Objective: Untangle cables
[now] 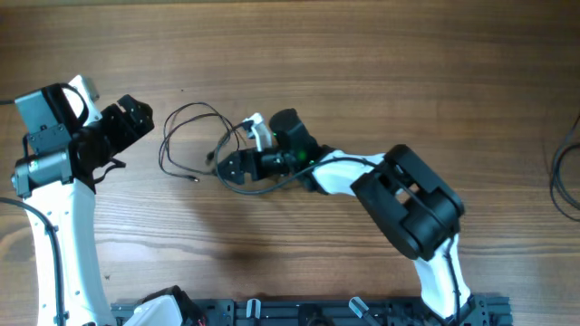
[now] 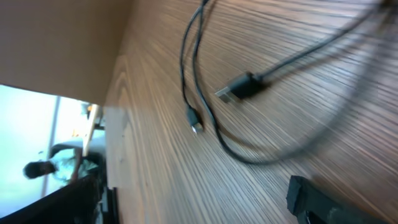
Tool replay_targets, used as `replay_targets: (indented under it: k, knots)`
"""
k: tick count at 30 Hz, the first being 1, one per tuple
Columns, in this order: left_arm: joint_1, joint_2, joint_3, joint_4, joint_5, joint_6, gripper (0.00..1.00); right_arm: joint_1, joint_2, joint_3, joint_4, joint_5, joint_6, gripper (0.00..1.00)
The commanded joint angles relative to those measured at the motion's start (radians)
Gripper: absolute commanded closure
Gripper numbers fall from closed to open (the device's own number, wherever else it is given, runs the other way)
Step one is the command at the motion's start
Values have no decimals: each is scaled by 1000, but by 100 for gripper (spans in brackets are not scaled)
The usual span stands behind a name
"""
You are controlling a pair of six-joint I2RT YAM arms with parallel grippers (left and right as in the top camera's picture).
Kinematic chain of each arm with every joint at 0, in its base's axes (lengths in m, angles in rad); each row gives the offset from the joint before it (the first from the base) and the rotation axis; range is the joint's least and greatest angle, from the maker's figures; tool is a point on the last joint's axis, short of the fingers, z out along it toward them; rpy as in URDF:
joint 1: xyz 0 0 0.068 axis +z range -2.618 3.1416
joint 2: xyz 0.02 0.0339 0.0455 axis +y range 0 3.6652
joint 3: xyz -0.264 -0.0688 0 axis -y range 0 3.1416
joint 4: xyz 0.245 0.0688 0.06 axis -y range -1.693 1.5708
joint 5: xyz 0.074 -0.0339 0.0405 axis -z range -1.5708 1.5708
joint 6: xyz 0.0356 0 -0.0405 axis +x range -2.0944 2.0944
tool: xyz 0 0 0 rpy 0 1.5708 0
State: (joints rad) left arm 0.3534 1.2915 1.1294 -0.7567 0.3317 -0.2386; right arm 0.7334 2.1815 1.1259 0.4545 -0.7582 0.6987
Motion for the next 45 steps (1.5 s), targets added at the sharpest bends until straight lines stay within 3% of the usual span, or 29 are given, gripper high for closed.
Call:
replay_targets:
  k: [1,8,10,12,15,20,23,45]
  knots:
    - [-11,-11,3,-7,23,-1,11,44,108,61,-22,2,71,0]
    - [-11,-31,3,-7,35,-1,11,64,183,126,-23,54,154,3]
    - [-11,-45,3,-5,35,0,11,64,201,127,-21,55,169,16]
    - [-11,-57,3,-3,35,-1,11,64,212,127,-26,61,170,40]
    - [-11,-73,3,-3,35,-1,11,64,217,127,-33,62,177,67]
    - [-11,-97,3,-4,35,-1,11,64,217,127,-52,89,193,88]
    - [-11,-113,3,-9,35,-1,11,64,217,127,-52,88,194,96]
    - [-11,-142,3,-49,35,-1,9,64,216,127,-51,38,192,95]
